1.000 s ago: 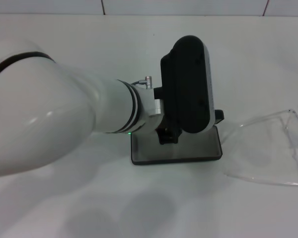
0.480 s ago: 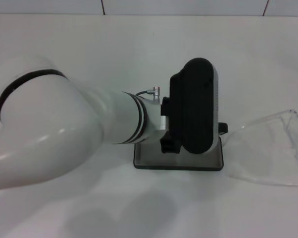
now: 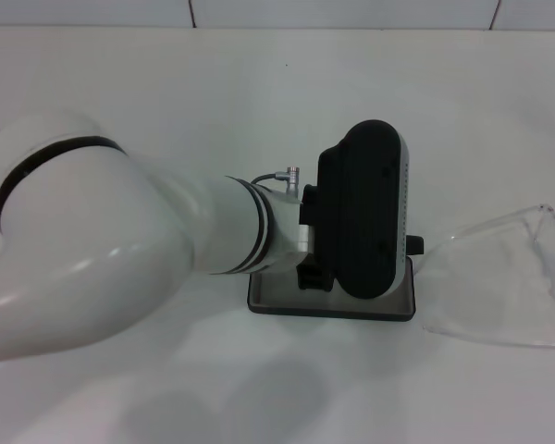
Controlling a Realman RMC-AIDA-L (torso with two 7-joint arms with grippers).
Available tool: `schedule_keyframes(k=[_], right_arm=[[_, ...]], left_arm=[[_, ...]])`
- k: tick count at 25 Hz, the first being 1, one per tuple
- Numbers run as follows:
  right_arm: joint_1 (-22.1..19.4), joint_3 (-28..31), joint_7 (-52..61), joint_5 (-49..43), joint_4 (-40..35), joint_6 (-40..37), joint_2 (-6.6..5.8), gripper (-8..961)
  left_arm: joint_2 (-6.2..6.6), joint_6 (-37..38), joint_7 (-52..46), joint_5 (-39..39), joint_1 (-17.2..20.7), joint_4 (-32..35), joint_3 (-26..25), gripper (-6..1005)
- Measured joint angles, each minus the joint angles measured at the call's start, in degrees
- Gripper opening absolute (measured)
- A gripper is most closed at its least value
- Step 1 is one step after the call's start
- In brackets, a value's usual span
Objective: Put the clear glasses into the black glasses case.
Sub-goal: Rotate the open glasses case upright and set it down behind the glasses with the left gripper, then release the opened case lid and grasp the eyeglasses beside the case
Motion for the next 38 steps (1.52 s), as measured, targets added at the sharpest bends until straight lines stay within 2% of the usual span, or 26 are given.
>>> schedule_keyframes(k=[10, 13, 17, 20, 23, 25, 27, 30, 34, 36, 38], right_arm=[[-0.5, 0.0, 0.0, 0.2, 0.0, -0.2, 0.06, 808], [-0.6, 0.0, 0.0, 0.1, 0.0, -0.3, 0.06, 808], [-0.6, -0.1, 0.5, -0.3, -0.1, -0.6, -0.02, 808], [0.0, -0.1, 4.9, -2.8, -2.0, 1.6, -0.50, 807], [1.2, -0.3, 15.3, -8.2, -8.2, 6.8, -1.00, 807], [2.3, -0.6, 23.7, -14.3, -15.6, 9.5, -1.05, 807], [3.3, -0.6, 29.9, -19.6, -21.7, 10.4, -0.68, 807], [5.9, -0.8, 39.2, -28.4, -30.9, 10.7, 0.56, 807], [10.8, -3.2, 52.5, -44.3, -43.1, 10.8, 2.23, 807], [12.9, -5.9, 57.2, -50.6, -47.5, 10.7, 2.46, 807], [16.2, -10.6, 63.9, -58.8, -51.3, 9.7, 2.02, 807]], left_arm=[[0.01, -0.2, -0.2, -0.1, 2.0, 3.4, -0.3, 231], [0.01, -0.2, -0.2, -0.1, 2.3, 4.1, -0.4, 415], [0.00, 0.2, -0.5, -0.3, 2.5, 5.7, -0.7, 461], [0.03, 1.2, -0.5, -1.3, 3.4, 9.0, -1.3, 484], [0.01, 3.0, -0.5, -4.6, 4.5, 14.5, -2.2, 486], [0.08, 3.7, -0.3, -7.7, 5.2, 18.1, -3.0, 486], [0.12, 3.9, -0.1, -10.0, 5.9, 20.8, -4.1, 485], [0.06, 3.7, 0.0, -11.6, 6.8, 22.7, -5.7, 485], [0.05, 3.0, 1.3, -19.1, 9.8, 25.2, -12.5, 484], [0.05, 2.6, 3.7, -26.3, 10.8, 25.2, -17.3, 484], [0.08, 2.5, 7.6, -36.1, 11.8, 24.1, -23.0, 483]])
